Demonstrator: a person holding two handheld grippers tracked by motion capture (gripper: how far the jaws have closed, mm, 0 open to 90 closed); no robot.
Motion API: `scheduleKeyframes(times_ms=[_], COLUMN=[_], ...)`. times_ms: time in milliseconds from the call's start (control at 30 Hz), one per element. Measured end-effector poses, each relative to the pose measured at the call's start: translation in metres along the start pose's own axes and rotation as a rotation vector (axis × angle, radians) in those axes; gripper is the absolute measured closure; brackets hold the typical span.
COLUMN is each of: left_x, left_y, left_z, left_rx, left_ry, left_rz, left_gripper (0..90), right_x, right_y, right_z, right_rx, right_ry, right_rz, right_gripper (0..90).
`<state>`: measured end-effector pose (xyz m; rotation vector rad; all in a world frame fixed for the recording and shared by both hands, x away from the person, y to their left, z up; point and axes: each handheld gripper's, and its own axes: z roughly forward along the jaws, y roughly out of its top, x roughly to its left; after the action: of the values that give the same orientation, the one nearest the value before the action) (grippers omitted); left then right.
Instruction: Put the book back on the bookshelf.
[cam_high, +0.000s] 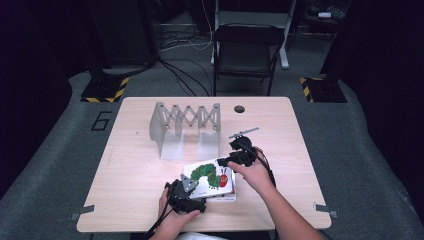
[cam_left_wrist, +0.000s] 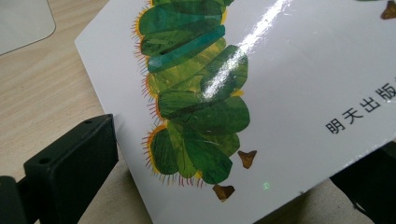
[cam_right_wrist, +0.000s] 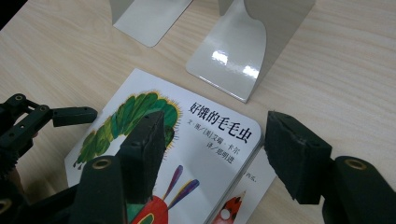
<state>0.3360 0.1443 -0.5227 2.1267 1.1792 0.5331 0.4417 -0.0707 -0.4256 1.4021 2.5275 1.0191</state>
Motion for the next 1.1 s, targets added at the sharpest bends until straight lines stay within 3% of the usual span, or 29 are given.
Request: scheduleKeyframes(times_ms=[233, 300, 400, 800, 933, 1100], left_x=[0.003, 0.005, 0.007, 0.007, 0.005, 0.004], left_y=[-0.001, -0.005, -0.007, -0.008, -0.009, -0.010], left_z=[0.000, 0.000, 0.001, 0.000, 0.000, 0.000], left_rx=[0.006, -0.005, -0.018, -0.017, -0.027, -0.043], left_ry=[-0.011, -0.022, -0.035, -0.033, -0.027, -0.017], left_rz=[-0.006, -0.053, -0.091, -0.084, -0.100, -0.107], left_gripper=[0.2, 0.3, 0.8, 1.6, 1.8, 2.7], right_x=[0.002, 0.003, 0.002, 0.000, -0.001, -0.002], right_y=[0.002, 0.002, 0.002, 0.001, 0.001, 0.000], right_z=[-0.002, -0.002, -0.001, 0.001, 0.001, 0.003], right_rx=[-0.003, 0.006, 0.000, 0.008, 0.006, 0.008], right_ry=[0.000, 0.003, -0.005, -0.005, -0.002, 0.000], right_rz=[0.001, 0.009, 0.012, 0.005, 0.000, 0.024], right_gripper=[38.2, 38.3, 38.3, 37.6, 37.5, 37.5])
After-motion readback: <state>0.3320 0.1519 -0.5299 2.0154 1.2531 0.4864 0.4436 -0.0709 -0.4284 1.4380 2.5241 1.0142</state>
